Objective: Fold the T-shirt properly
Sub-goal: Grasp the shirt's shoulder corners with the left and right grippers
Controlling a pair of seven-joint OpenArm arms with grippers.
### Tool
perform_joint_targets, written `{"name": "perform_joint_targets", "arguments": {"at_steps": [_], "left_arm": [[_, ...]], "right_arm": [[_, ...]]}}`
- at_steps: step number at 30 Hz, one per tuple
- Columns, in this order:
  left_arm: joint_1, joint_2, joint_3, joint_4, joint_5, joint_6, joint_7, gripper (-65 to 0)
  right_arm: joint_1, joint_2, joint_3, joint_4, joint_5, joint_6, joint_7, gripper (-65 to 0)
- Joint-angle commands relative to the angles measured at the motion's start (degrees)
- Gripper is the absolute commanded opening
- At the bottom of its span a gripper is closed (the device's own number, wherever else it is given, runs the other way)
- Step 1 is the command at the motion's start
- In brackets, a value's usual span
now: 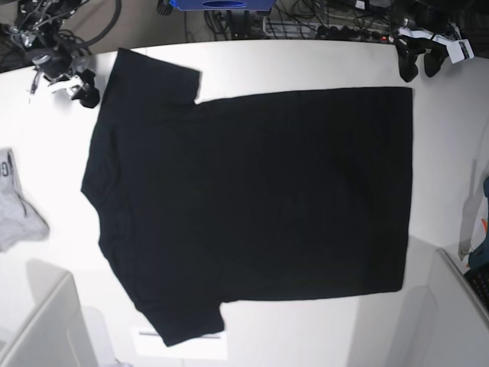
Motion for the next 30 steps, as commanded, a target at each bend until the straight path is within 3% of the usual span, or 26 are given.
{"name": "perform_joint_targets", "arguments": {"at_steps": [1,6,8,11,14,17,21,23,27,30], "left_arm": [[0.44,-0.35,-1.41,-0.38,-0.42,-0.15,-2.00,-26.8],[-1.14,-0.44,-3.87,-5.92,-4.81,-0.24,-0.33,-26.7],[-2.20,-0.61,-6.15,-6.89,-8.33,-1.29,4.86,-26.7],[-4.57,-0.17,-11.08,-7.24,-11.05,-6.30,14.44,-27.5],[-7.03,3.08,-16.88,-6.71,-9.38,-10.61,20.60,-27.5],[-9.67,6.33,-22.15,-6.10,-3.85,-11.49,24.02,-27.5],[-13.10,8.62,-25.14,-6.45,1.34,-15.45,28.33,-27.5],[-14.33,9.15,-25.41,-6.45,1.43,-17.29,30.79,-27.5],[-16.71,9.50,-25.32,-6.45,1.34,-17.82,33.87,-27.5],[-18.38,9.67,-24.97,-6.45,1.34,-17.73,33.87,-27.5]], "right_arm": [[-0.37,0.11,0.15,0.40,-1.27,0.64,-1.13,-28.8],[-0.89,-1.74,-1.17,0.49,-3.03,1.43,-1.39,-28.8],[-2.12,-1.74,-5.12,0.49,-3.38,2.75,-0.77,-28.8],[-2.74,-2.00,-7.49,0.40,-3.38,3.37,-0.69,-29.0],[-2.91,-3.50,-7.41,0.40,-4.53,3.28,-0.42,-29.0],[-3.27,-3.76,-6.70,0.40,-6.28,3.54,1.07,-29.0],[-3.35,-3.85,-6.70,0.40,-6.90,3.63,1.25,-29.7],[-3.35,-3.85,-6.70,0.40,-6.90,3.63,1.25,-36.5],[-3.27,-3.67,-6.97,0.40,-6.90,3.72,0.90,-65.0],[-3.00,-3.67,-6.97,0.40,-6.81,3.46,0.90,-65.0]]}}
